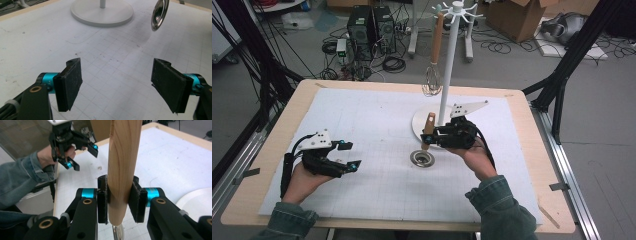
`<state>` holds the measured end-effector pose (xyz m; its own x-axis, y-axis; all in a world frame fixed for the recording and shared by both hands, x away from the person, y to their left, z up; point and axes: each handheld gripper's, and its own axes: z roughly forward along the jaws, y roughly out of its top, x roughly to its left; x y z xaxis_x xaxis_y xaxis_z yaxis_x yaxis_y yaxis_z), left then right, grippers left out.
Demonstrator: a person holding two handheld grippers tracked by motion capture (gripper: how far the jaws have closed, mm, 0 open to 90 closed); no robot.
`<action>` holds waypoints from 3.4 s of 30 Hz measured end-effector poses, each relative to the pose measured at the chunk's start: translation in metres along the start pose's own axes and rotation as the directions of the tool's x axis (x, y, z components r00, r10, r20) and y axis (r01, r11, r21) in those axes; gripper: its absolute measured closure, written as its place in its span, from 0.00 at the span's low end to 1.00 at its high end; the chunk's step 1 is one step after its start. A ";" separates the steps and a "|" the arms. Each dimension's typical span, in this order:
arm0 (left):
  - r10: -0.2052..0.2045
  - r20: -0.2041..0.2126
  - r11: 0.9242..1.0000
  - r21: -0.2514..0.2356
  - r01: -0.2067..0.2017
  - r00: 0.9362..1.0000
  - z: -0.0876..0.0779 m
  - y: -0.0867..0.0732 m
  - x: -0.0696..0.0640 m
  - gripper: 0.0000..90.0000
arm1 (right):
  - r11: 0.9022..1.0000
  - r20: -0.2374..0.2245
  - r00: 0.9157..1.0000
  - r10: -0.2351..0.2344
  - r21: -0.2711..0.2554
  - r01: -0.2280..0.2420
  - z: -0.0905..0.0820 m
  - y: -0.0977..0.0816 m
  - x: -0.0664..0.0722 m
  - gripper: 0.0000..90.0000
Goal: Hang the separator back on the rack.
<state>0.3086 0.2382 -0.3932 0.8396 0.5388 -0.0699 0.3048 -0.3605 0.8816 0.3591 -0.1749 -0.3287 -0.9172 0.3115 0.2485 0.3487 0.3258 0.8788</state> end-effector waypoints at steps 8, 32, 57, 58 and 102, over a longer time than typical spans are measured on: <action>-0.034 -0.033 0.999 0.003 0.034 0.999 0.001 -0.007 0.007 0.22 | 0.999 0.010 0.999 -0.033 0.038 0.032 -0.017 0.017 -0.006 0.80; -0.047 -0.069 0.999 -0.008 0.046 0.996 -0.010 -0.017 0.017 0.13 | 0.994 0.046 0.994 -0.102 0.038 0.101 -0.044 0.074 -0.011 0.80; -0.072 -0.100 0.997 -0.009 0.071 0.992 -0.014 -0.021 0.019 0.02 | 0.993 0.080 0.990 -0.119 0.022 0.118 -0.073 0.112 -0.016 0.80; -0.071 -0.099 0.997 -0.009 0.071 0.992 -0.015 -0.022 0.020 0.02 | 0.993 0.081 0.989 -0.120 0.023 0.118 -0.074 0.114 -0.016 0.80; -0.064 -0.117 0.997 -0.043 0.060 0.991 -0.026 -0.017 0.020 0.02 | 0.993 0.133 0.984 -0.116 0.040 0.112 -0.083 0.185 -0.028 0.80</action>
<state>0.3083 0.2744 -0.3971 0.7600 0.6459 -0.0716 0.3349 -0.2950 0.8949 0.4332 -0.1973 -0.1397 -0.9177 0.3873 0.0883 0.2515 0.3943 0.8839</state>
